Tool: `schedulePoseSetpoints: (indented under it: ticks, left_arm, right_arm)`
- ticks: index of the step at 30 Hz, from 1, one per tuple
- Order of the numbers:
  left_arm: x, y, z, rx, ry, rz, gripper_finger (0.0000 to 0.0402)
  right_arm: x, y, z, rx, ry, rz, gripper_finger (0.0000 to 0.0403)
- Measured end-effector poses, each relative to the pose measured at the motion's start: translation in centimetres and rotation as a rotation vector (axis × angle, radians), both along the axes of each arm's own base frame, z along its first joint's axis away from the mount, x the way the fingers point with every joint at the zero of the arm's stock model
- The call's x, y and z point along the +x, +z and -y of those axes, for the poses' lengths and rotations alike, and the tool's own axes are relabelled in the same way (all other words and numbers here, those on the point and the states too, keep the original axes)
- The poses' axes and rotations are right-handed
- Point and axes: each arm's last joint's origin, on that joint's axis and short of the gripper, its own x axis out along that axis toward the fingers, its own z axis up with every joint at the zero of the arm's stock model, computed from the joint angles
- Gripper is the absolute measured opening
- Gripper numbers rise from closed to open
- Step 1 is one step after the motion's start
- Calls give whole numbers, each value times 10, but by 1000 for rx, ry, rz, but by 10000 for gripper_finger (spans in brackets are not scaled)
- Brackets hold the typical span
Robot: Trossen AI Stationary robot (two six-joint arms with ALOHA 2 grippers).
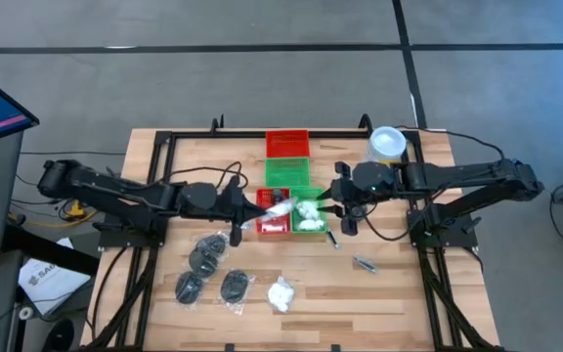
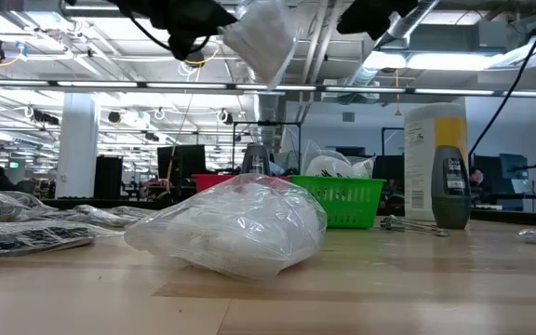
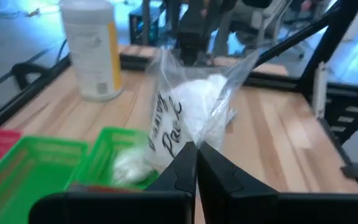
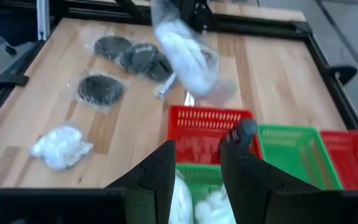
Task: Pick & Place Travel size toiletries
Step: Put the white cotton pack into the bottom green bin
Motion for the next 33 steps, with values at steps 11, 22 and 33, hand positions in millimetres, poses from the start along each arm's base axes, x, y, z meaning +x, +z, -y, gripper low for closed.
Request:
schedulePoseSetpoints:
  ticks: [11, 22, 33]
  left_arm:
    - [23, -14, 5, -6, -55, 49, 0]
    - [28, -17, 5, -8, -68, 67, 0]
    - [29, -11, 5, 7, -86, 120, 0]
  right_arm:
    - [15, -10, -4, -30, 31, -3, 118]
    - [20, -11, -15, -82, 114, 21, 118]
    - [21, -9, -16, -90, 117, 47, 113]
